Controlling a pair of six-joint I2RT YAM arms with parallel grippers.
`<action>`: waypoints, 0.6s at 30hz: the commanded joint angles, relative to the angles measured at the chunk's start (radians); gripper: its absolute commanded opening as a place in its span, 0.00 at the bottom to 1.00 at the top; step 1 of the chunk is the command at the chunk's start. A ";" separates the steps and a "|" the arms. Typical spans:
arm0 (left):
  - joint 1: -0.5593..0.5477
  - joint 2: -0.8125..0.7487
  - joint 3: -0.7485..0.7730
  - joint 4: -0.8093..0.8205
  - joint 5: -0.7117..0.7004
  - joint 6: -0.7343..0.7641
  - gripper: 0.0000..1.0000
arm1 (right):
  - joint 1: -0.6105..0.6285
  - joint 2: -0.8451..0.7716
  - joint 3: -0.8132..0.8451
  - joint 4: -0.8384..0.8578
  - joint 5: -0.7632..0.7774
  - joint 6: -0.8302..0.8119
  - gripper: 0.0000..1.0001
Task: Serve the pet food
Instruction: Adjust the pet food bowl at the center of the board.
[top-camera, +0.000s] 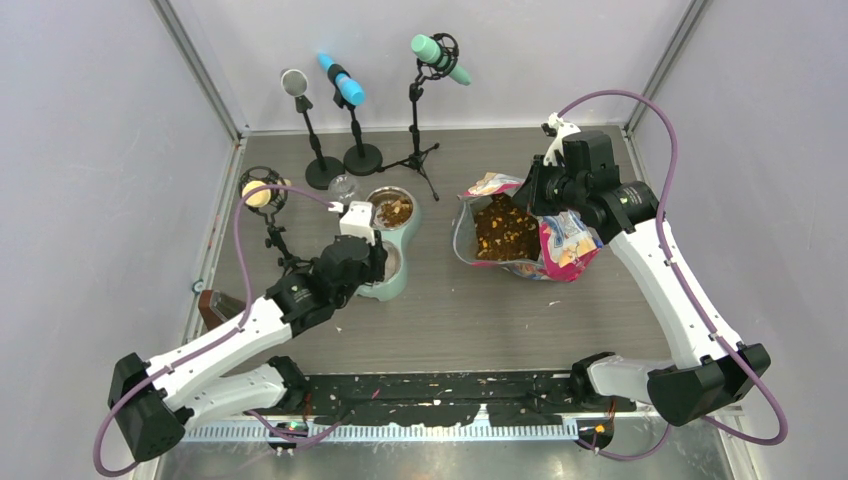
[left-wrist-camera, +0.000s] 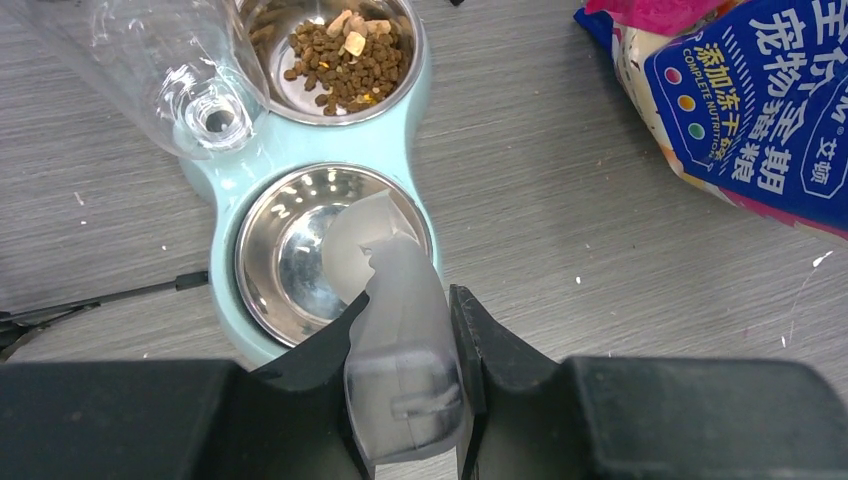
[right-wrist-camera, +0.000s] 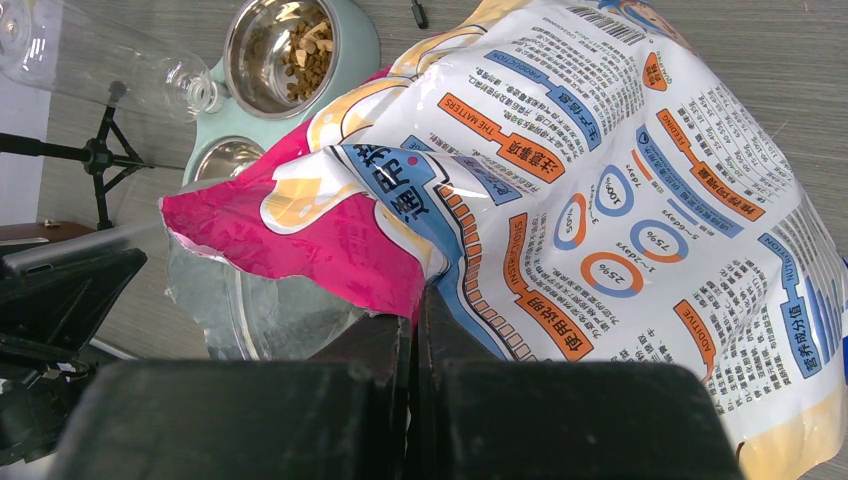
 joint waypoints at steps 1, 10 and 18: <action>-0.005 0.038 -0.030 0.055 0.044 -0.046 0.00 | 0.002 -0.056 0.017 0.094 -0.028 0.008 0.05; -0.004 -0.036 0.049 -0.014 -0.091 -0.015 0.00 | 0.002 -0.057 0.022 0.093 -0.030 0.007 0.05; -0.004 -0.089 0.144 -0.107 -0.226 -0.007 0.00 | 0.002 -0.057 0.016 0.093 -0.029 0.007 0.05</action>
